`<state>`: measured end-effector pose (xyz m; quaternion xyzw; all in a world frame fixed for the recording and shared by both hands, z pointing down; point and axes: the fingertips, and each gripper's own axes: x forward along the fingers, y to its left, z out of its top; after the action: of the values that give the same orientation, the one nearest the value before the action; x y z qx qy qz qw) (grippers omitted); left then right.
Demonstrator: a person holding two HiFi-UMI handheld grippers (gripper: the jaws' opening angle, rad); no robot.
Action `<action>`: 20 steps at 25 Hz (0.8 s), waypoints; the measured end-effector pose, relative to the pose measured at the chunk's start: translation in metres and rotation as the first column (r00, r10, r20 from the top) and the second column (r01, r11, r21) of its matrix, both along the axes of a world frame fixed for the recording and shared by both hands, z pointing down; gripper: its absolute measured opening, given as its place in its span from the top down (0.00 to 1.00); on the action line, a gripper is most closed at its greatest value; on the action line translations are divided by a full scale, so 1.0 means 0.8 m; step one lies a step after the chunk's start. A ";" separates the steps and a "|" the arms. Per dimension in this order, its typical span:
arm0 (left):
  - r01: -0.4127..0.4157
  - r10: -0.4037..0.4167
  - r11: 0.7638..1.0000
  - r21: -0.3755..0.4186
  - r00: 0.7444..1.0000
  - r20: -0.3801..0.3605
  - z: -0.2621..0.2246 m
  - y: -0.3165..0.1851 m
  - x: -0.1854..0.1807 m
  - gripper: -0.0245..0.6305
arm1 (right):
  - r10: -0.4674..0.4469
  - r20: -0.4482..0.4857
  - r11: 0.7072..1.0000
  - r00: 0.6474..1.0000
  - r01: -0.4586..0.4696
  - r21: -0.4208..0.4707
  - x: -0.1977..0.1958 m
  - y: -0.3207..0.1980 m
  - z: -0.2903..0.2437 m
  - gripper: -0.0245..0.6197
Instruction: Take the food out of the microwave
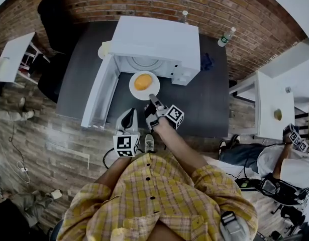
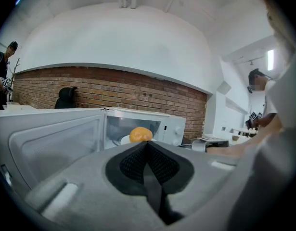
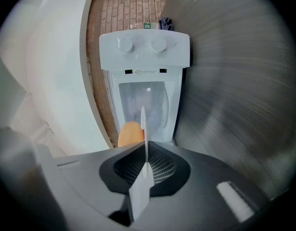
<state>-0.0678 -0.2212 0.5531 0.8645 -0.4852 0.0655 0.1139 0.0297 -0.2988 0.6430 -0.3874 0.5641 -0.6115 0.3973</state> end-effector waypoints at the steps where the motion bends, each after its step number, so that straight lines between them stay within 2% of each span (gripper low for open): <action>1: -0.001 0.001 1.000 0.002 1.000 0.000 -0.001 0.001 -0.001 0.96 | -0.004 -0.004 1.000 1.000 0.004 -0.002 -0.003 0.006 -0.002 0.95; 20: -0.031 0.031 0.999 0.037 1.000 0.000 -0.008 0.022 0.008 0.96 | -0.018 0.033 0.999 0.999 0.016 0.046 -0.015 0.084 -0.044 0.95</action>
<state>-0.0617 -0.2040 0.5464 0.8739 -0.4728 0.0581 0.0968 0.0179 -0.2317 0.6079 -0.3630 0.5743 -0.6083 0.4102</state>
